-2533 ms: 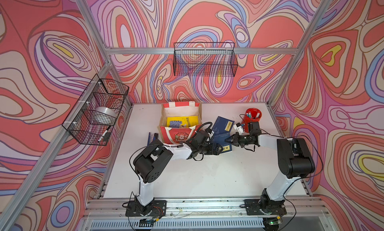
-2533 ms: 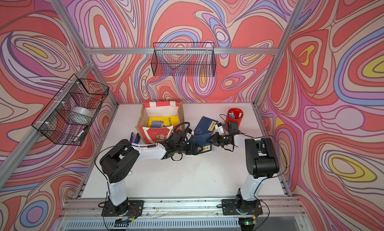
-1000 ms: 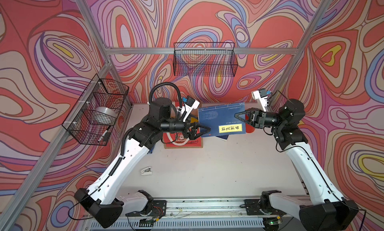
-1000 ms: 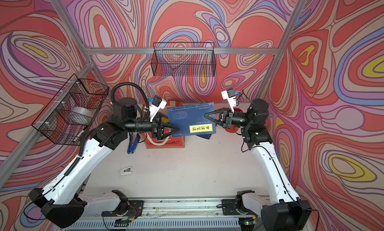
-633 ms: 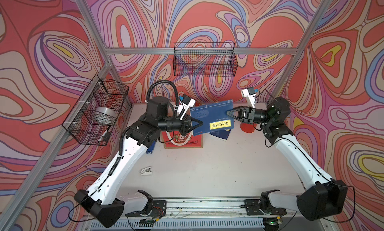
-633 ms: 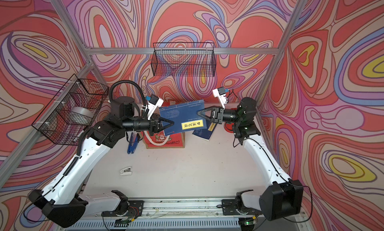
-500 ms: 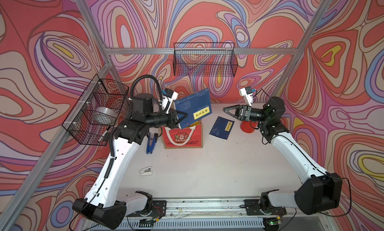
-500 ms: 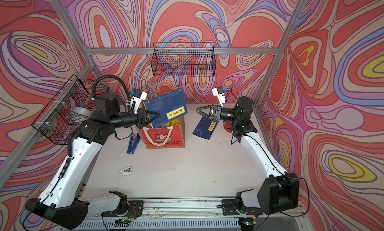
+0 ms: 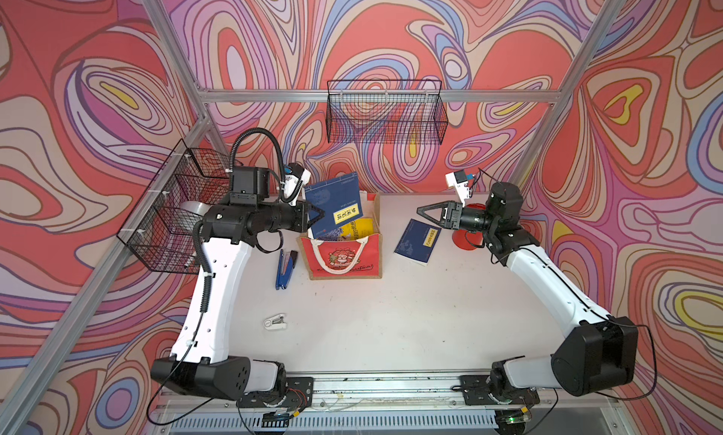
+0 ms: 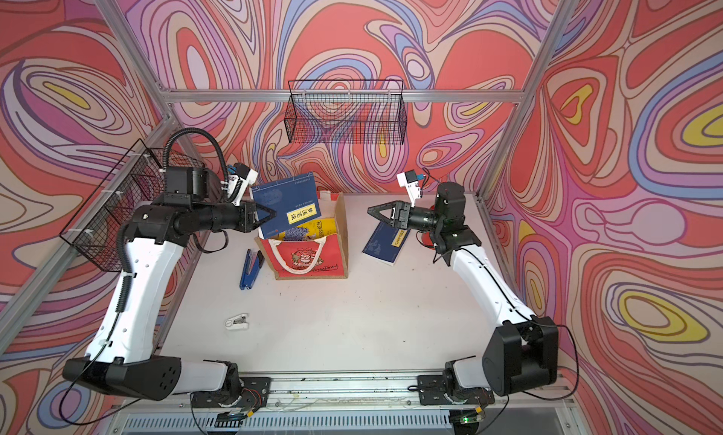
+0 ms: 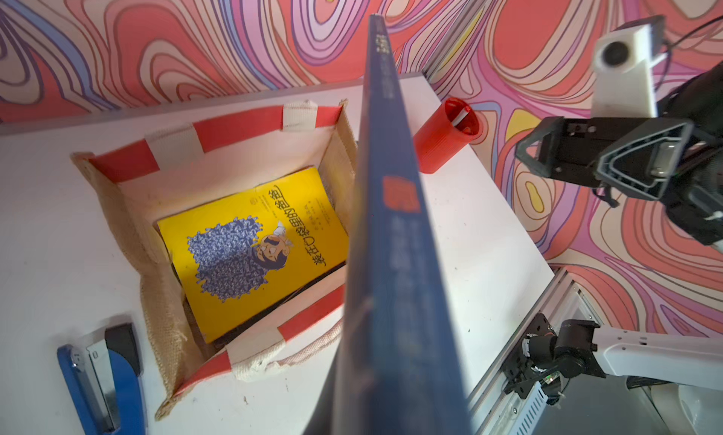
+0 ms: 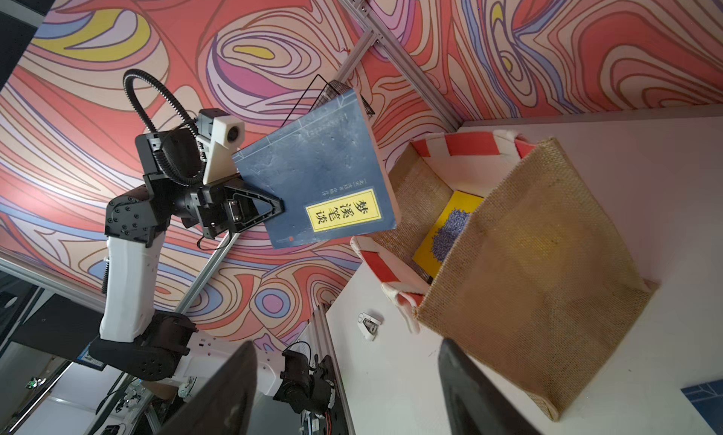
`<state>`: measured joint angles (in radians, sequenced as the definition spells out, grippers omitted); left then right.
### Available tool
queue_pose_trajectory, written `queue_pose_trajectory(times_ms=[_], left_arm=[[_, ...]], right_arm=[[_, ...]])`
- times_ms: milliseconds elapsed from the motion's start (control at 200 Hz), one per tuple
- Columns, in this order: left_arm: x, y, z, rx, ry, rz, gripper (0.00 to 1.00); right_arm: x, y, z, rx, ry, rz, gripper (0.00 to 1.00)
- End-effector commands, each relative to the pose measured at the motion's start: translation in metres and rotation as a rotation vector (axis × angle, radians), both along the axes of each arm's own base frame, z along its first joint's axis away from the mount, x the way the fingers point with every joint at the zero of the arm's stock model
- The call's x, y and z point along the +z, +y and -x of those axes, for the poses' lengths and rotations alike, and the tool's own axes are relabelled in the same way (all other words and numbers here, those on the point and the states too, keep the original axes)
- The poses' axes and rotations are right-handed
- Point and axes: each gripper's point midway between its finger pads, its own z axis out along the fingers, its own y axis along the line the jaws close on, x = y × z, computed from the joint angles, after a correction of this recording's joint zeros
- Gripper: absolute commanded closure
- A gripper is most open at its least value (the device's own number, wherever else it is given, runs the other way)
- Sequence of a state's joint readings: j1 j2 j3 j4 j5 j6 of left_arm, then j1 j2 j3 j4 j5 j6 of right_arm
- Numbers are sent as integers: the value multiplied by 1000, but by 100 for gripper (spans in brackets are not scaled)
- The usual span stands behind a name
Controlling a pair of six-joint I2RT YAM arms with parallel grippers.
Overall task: Put the books into the canvas bag
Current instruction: Place the book in the canvas bag.
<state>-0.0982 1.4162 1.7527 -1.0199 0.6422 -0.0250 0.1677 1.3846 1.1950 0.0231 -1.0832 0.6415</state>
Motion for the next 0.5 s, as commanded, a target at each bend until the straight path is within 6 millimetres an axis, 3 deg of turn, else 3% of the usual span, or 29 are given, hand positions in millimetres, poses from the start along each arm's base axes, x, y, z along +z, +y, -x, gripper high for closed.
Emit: queue_pose_trajectory(times_ms=[0, 235, 351, 496], left_arm=[[-21, 3, -8, -11, 71, -46, 100], [-44, -10, -34, -51, 171, 8, 100], [-55, -12, -33, -78, 244, -1, 100], [-87, -6, -31, -61, 369, -62, 100]], right_arm=[[10, -3, 13, -18, -57, 44, 26], [6, -14, 29, -53, -77, 104, 26], [1, -23, 30, -75, -63, 116, 26], [-3, -34, 25, -100, -49, 124, 26]])
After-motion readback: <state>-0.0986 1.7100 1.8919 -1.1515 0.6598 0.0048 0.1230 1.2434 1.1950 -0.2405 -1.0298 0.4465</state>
